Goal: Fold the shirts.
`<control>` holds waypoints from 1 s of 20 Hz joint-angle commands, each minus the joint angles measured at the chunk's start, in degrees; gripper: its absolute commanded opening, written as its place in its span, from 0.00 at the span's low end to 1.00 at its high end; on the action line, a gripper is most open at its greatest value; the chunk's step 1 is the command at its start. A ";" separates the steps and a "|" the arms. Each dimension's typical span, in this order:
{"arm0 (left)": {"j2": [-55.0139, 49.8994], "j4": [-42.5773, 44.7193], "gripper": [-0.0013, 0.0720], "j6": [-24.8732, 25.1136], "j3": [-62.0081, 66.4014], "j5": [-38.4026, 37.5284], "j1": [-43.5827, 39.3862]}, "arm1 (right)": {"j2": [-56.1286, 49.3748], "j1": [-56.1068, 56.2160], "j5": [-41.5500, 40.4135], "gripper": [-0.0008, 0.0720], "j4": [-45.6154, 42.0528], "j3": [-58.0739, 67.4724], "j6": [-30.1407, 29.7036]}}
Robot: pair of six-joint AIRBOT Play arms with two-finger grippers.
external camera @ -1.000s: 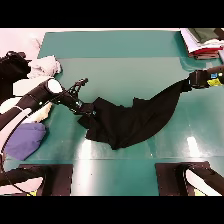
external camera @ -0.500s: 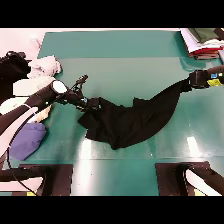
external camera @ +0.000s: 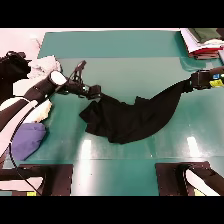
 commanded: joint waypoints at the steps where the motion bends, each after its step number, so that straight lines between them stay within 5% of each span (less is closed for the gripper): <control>1: 0.70 2.84 0.05 -0.07 7.76 -2.75 0.26 | 2.32 0.07 -2.71 0.03 0.15 0.11 -0.35; 10: 25.70 19.30 0.05 0.04 47.32 -4.94 9.99 | 7.37 -0.20 -3.52 0.03 -0.11 31.76 -0.33; 14: 35.60 22.05 0.05 0.50 49.20 -1.09 9.99 | 4.50 -3.04 0.76 0.03 -0.11 43.95 -0.28; 20: 35.34 22.10 0.05 0.46 49.44 -0.96 9.99 | 2.95 -12.33 2.16 0.03 0.09 46.73 -0.26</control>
